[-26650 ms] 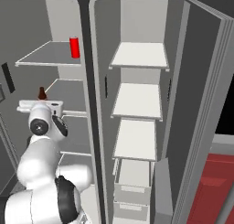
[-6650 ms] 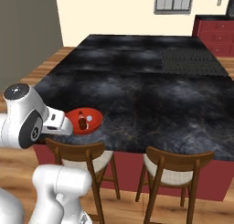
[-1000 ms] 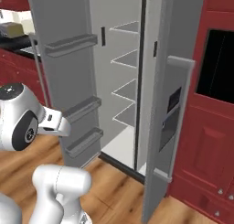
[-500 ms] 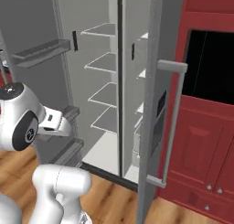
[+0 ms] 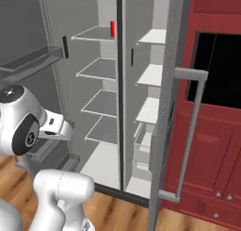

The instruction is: Open the fridge, grab two sodas, and place both sodas inside the bowl with ice on the dining counter.

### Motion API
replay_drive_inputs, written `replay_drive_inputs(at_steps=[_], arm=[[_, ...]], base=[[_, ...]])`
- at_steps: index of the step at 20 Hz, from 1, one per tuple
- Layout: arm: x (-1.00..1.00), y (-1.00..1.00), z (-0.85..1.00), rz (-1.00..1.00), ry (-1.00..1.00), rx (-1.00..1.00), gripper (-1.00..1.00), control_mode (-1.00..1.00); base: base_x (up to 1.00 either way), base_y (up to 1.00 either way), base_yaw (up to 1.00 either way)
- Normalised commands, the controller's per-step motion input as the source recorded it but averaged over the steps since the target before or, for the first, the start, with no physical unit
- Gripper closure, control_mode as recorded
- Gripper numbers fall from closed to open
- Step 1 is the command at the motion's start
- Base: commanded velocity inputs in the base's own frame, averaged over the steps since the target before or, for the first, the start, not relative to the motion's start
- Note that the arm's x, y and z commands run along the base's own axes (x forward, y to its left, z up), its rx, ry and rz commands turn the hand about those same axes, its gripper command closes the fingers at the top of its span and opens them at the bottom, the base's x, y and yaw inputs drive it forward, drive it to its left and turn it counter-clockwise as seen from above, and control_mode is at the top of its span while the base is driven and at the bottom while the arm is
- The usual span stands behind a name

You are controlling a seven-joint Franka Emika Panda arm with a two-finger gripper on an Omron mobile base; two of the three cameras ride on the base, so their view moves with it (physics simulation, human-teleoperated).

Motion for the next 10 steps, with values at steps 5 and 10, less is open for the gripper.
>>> replay_drive_inputs(at_steps=[5,10], arm=[[0.0,0.0,0.0,0.0,0.0,0.0,-1.0,1.0],[0.0,0.0,0.0,0.0,0.0,0.0,-1.0,1.0]], base=[[0.48,0.27,-0.21],[0.45,0.35,-0.2]])
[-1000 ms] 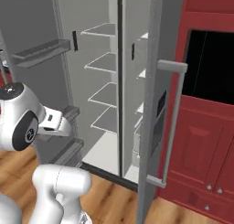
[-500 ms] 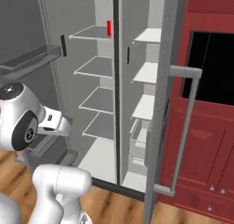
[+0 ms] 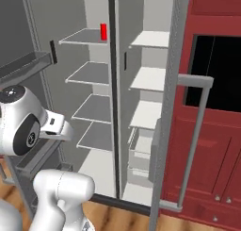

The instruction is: Open the fridge, grab two sodas, and place both sodas inside the bowl with ice on the dining counter.

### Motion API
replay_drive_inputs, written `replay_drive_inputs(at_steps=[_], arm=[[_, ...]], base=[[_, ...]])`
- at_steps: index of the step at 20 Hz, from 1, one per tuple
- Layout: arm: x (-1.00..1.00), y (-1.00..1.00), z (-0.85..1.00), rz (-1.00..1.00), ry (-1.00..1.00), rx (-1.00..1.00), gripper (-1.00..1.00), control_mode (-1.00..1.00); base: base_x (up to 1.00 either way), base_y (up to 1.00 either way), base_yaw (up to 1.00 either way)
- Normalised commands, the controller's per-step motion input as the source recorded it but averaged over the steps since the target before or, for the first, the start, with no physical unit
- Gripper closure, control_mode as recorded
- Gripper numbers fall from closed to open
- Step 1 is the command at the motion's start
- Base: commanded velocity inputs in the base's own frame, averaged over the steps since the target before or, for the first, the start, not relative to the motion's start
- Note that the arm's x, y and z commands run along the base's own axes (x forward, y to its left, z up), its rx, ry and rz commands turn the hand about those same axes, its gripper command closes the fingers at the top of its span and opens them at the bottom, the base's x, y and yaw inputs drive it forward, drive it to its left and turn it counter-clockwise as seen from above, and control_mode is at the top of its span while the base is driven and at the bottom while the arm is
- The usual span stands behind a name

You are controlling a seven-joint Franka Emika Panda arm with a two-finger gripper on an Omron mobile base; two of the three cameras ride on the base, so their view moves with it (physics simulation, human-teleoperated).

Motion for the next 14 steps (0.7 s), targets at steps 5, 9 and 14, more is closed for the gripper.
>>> replay_drive_inputs(at_steps=[5,9,14], arm=[[0.0,0.0,0.0,0.0,0.0,0.0,-1.0,1.0],[0.0,0.0,0.0,0.0,0.0,0.0,-1.0,1.0],[0.0,0.0,0.0,0.0,0.0,0.0,-1.0,1.0]], base=[[0.51,0.25,-0.19],[0.6,0.28,-0.19],[0.57,0.32,-0.18]])
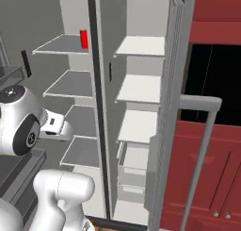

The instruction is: Open the fridge, grab two sodas, and place both sodas inside the bowl with ice on the dining counter.

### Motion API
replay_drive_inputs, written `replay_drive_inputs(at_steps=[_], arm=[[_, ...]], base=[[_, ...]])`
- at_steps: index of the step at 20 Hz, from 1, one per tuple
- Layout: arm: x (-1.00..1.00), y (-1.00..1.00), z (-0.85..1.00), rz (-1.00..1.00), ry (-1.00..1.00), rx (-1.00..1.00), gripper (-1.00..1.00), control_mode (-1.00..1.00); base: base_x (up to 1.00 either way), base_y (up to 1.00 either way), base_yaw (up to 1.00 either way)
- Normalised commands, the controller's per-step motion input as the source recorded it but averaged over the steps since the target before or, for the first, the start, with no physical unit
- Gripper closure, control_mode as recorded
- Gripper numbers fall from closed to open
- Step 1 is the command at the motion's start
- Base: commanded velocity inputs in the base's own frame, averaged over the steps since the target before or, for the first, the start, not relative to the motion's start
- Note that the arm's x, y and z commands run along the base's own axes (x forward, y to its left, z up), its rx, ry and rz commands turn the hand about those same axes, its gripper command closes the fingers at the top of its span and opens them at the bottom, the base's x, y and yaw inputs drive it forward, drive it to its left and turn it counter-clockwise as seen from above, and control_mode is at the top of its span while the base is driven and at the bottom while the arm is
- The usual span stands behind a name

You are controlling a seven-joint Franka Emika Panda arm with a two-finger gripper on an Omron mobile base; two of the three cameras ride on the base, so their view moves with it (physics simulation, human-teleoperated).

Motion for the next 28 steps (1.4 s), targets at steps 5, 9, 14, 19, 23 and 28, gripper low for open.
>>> replay_drive_inputs(at_steps=[5,9,14,19,23,28], arm=[[0.0,0.0,0.0,0.0,0.0,0.0,-1.0,1.0],[0.0,0.0,0.0,0.0,0.0,0.0,-1.0,1.0],[0.0,0.0,0.0,0.0,0.0,0.0,-1.0,1.0],[0.12,0.05,0.01,0.04,-0.04,0.0,-1.0,-1.0],[0.46,0.24,0.26,0.15,-0.23,0.0,-1.0,-1.0],[0.27,0.26,0.41,0.15,-0.32,0.0,-1.0,-1.0]], base=[[0.69,0.34,-0.09],[0.8,0.24,0.05],[0.85,0.2,0.19],[0.58,0.18,0.18],[0.0,0.0,0.0],[0.0,0.0,0.0]])
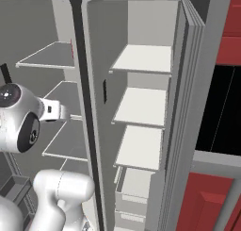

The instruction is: Open the fridge, grab two sodas, and place both sodas inside the bowl with ice on the dining counter.

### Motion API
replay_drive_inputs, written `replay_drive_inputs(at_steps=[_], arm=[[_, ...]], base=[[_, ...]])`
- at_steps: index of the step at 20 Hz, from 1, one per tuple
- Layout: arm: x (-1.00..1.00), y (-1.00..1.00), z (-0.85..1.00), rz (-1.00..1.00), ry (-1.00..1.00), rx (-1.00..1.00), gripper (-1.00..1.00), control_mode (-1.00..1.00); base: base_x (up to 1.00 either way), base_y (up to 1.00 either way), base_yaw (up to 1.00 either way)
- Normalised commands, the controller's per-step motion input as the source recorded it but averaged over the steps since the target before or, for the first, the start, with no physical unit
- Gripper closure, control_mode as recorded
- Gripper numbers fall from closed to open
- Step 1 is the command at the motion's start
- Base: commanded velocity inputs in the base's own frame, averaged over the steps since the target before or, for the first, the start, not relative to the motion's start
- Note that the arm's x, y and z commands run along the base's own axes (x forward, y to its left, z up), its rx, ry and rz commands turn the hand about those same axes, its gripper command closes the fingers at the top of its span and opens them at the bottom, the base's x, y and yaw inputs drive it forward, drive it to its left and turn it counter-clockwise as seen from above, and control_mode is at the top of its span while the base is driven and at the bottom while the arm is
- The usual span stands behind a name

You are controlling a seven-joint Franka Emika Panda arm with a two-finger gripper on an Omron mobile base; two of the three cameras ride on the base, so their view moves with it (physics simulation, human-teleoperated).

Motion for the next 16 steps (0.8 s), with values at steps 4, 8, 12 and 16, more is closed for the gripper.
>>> replay_drive_inputs(at_steps=[4,8,12,16], arm=[[0.07,0.32,0.55,0.01,-0.28,-0.01,-1.0,-1.0],[0.01,0.21,0.73,-0.09,-0.19,-0.01,-1.0,-1.0],[0.0,0.0,0.72,-0.11,-0.17,0.0,-1.0,-1.0],[0.08,0.0,0.48,-0.02,-0.25,0.0,-1.0,-1.0]], base=[[0.0,0.0,0.0],[0.0,0.0,0.0],[0.0,0.0,0.0],[0.0,0.0,0.0]])
